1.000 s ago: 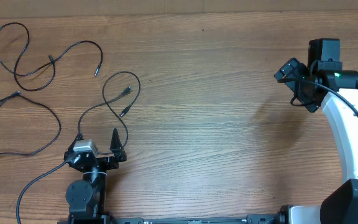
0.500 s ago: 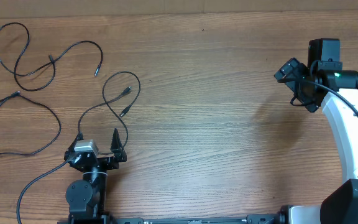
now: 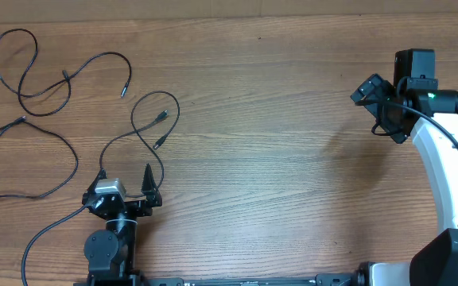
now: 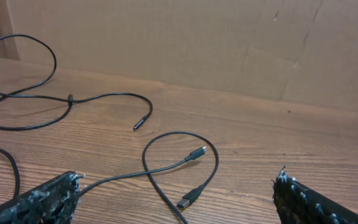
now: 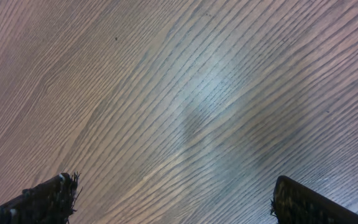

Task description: Untangle cables

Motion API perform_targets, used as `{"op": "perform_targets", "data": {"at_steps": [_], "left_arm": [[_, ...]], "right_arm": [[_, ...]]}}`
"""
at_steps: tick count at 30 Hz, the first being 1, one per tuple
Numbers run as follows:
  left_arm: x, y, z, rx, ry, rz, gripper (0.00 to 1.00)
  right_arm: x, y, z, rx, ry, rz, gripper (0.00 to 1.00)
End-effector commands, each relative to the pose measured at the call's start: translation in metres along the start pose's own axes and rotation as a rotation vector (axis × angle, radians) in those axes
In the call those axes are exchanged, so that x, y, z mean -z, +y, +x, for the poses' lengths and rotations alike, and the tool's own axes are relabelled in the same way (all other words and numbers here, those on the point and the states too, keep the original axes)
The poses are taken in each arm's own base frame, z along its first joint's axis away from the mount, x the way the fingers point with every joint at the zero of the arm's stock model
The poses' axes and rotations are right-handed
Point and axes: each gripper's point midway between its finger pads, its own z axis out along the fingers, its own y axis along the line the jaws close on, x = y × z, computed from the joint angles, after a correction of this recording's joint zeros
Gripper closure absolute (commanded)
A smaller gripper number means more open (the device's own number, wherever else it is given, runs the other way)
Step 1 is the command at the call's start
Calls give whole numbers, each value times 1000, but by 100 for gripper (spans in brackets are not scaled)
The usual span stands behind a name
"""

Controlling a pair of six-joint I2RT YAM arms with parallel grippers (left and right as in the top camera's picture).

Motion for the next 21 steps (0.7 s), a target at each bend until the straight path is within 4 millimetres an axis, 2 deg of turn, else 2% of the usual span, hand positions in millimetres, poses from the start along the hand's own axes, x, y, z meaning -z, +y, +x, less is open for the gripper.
{"op": "perform_targets", "data": {"at_steps": [1, 5, 7, 8, 15, 21], "left_arm": [[0, 0, 0, -15, -7, 6, 0], [0, 0, 0, -15, -7, 6, 0], [0, 0, 0, -15, -7, 6, 0], [0, 0, 0, -15, -7, 6, 0], [0, 0, 0, -15, -7, 6, 0], [0, 0, 0, -15, -7, 6, 0]], "right_arm": [[8, 0, -10, -16, -28, -4, 0], [8, -14, 6, -12, 35, 50, 0], [17, -35, 30, -6, 128, 130, 0], [21, -37, 33, -4, 132, 133, 0], [44, -11, 2, -18, -108, -75, 0], [68, -35, 30, -20, -157, -118, 0]]}}
